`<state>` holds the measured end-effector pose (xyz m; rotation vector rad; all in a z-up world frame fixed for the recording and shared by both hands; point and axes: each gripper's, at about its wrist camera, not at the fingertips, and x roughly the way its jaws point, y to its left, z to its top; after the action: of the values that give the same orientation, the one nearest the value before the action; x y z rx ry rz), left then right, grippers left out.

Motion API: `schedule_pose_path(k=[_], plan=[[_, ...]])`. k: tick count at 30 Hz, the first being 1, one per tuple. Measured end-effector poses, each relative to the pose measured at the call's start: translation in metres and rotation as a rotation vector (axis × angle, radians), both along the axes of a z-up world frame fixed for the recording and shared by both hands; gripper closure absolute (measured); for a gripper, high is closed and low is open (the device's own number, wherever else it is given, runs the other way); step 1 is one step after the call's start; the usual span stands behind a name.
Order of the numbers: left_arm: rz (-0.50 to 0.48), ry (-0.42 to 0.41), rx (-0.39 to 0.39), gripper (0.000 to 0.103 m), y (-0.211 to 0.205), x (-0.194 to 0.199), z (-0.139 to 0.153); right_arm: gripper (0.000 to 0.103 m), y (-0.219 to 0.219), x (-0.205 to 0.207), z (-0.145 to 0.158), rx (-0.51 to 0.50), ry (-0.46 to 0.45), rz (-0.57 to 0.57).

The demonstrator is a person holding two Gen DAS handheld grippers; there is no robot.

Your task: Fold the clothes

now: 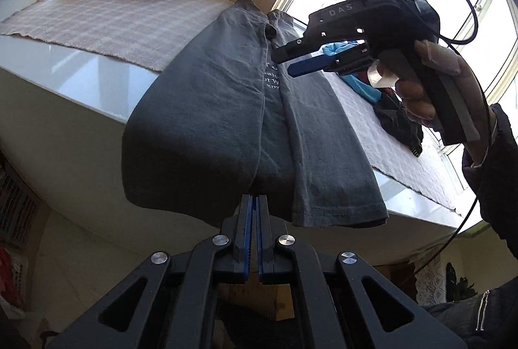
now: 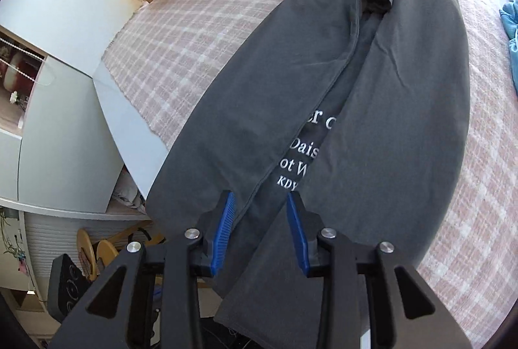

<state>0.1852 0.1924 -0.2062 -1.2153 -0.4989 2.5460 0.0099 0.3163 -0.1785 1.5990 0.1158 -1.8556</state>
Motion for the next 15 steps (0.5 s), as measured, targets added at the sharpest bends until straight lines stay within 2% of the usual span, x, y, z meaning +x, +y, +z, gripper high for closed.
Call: schedule_pose_path(k=[3,7,10,15], plan=[[0.015,0.008,0.007,0.103,0.005,-0.001,0.005,0.07,-0.008,-0.022,0.006,0.02,0.001,-0.011],[0.083,-0.006,0.019,0.102,0.005,-0.006,0.006,0.07,-0.022,-0.027,0.009,0.065,0.035,0.035],[0.12,0.012,-0.02,0.102,0.004,-0.005,0.013,0.07,-0.031,-0.026,0.007,0.164,0.109,0.058],[0.126,0.038,-0.07,0.094,0.008,-0.011,0.025,0.07,-0.031,-0.038,0.01,0.197,0.099,0.035]])
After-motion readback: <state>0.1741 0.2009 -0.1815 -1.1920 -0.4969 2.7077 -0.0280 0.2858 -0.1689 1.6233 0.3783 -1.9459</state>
